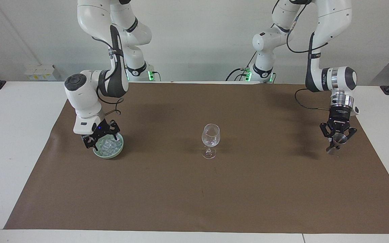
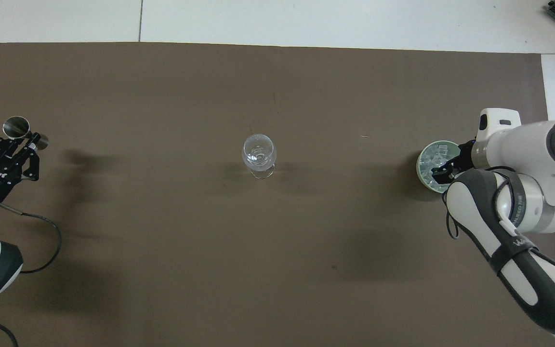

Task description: Pour wine and add ice with both arms

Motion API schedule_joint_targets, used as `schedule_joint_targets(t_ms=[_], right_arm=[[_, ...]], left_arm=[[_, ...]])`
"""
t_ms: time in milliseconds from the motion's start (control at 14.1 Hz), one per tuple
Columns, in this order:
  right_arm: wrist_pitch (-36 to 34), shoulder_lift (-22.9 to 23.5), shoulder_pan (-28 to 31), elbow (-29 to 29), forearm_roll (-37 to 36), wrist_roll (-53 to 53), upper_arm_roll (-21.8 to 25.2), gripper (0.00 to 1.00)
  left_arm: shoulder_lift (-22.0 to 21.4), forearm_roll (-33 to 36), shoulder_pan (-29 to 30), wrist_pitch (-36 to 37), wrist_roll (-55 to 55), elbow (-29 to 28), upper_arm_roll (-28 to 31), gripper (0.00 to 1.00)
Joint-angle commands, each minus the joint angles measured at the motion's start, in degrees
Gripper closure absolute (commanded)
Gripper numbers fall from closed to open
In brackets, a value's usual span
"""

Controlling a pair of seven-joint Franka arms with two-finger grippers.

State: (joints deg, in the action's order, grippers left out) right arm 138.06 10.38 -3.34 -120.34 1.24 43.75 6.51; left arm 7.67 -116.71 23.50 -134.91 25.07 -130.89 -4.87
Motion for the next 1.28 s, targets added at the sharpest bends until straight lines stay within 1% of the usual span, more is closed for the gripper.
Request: schedule_joint_targets(t_ms=[0, 142, 213, 498, 854, 1209], right_arm=[[3.09, -0.10, 0.44, -2.17, 0.26, 1.95, -0.18, 0.16], [3.53, 0.16, 0.52, -2.53, 0.26, 2.12, -0.18, 0.20], [3.53, 0.51, 0.52, -2.53, 0.26, 2.30, -0.18, 0.29], [3.53, 0.51, 0.52, -2.44, 0.26, 2.39, -0.09, 0.37], [3.18, 0.51, 0.52, -2.27, 0.26, 2.39, 0.09, 0.41], [2.48, 0.51, 0.61, -2.00, 0.26, 2.48, 0.70, 0.41]], left_arm=[[3.49, -0.45, 1.55, 2.20, 1.04, 2.47, -0.49, 1.00], [4.90, -0.45, 1.55, 2.20, 1.74, 3.97, -0.49, 1.00], [6.29, -0.45, 1.55, 2.20, 1.83, 4.76, -0.49, 1.00], [7.62, -0.71, 1.55, 2.55, 2.35, 5.38, -0.49, 1.00], [9.29, -0.89, 1.64, 2.38, 5.16, 6.08, -0.49, 1.00], [10.52, -1.07, 1.72, 2.29, 7.63, 6.79, -0.49, 1.00]])
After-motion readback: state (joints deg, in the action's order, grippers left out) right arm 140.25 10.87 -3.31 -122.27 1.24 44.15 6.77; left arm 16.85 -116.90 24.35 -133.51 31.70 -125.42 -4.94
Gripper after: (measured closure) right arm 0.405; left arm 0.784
